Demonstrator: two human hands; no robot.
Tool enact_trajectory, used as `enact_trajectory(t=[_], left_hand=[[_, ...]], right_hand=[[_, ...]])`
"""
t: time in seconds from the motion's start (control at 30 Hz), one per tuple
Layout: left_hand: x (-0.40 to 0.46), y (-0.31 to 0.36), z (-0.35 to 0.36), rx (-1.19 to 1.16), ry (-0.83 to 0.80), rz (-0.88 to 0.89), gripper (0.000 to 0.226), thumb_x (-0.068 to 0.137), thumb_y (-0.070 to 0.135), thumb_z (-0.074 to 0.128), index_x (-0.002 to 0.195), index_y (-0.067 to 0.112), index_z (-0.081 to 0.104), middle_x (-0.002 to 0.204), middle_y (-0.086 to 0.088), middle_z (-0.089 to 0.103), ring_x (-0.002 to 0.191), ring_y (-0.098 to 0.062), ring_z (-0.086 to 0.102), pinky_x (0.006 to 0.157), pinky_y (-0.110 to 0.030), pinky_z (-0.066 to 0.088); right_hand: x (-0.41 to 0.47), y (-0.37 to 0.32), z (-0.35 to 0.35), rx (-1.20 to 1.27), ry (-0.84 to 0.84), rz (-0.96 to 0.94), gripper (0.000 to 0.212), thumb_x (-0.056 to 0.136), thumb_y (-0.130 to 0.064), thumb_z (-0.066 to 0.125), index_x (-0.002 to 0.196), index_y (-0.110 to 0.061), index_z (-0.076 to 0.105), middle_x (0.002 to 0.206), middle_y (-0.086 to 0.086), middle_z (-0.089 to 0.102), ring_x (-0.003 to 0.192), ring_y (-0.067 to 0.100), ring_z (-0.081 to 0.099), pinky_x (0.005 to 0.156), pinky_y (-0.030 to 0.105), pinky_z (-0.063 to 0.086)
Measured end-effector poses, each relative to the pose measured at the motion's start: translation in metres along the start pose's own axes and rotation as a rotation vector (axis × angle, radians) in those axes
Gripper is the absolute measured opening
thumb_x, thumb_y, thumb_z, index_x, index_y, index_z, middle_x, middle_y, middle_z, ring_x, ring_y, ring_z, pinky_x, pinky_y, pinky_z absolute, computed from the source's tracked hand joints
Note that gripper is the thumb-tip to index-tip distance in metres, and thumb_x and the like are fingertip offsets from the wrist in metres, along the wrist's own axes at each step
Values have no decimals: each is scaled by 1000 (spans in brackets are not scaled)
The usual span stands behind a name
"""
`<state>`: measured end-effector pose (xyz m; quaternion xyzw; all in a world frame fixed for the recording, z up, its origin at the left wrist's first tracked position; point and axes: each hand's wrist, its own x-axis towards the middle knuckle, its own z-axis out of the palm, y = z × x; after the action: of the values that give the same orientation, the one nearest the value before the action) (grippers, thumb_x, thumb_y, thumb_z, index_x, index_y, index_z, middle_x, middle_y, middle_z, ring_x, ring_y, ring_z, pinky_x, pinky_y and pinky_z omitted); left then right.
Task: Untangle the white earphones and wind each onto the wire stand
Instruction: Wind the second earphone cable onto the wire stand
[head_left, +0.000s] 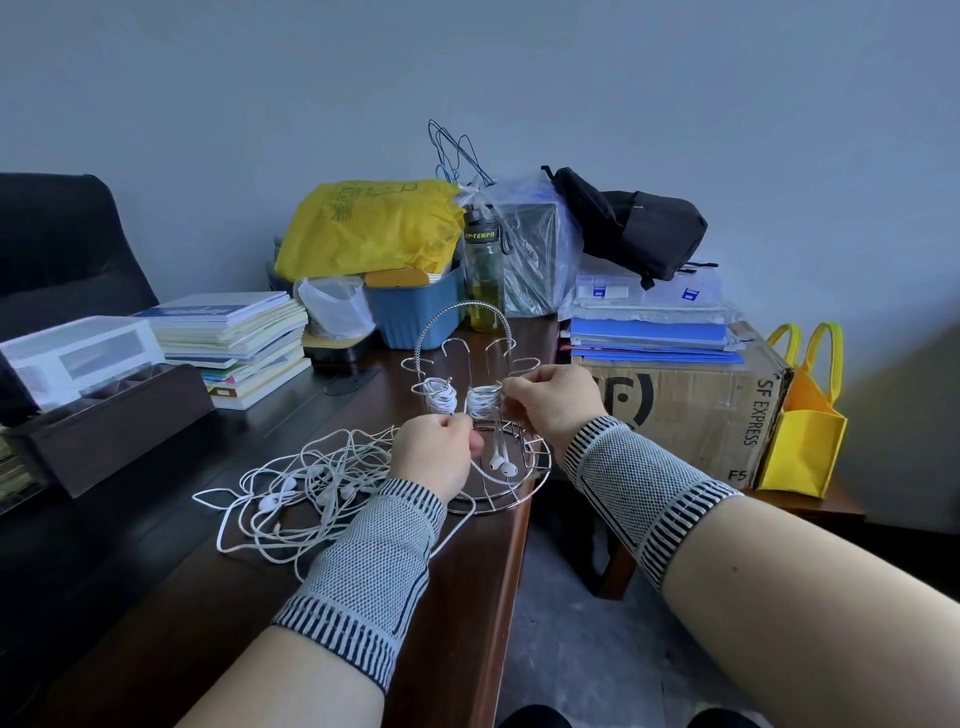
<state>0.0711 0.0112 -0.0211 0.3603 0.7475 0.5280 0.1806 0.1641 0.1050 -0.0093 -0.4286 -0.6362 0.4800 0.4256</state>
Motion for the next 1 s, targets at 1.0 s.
enact_trajectory(t=[1.0], left_hand=[[-4, 0, 7, 180, 33, 183, 29, 93, 28, 58, 72, 15, 73, 53, 2, 59, 56, -17, 56, 56, -30, 46]], right_hand=[[-25, 26, -9, -281, -69, -340, 23, 78, -17, 72, 60, -23, 59, 76, -4, 67, 69, 11, 61, 71, 25, 53]])
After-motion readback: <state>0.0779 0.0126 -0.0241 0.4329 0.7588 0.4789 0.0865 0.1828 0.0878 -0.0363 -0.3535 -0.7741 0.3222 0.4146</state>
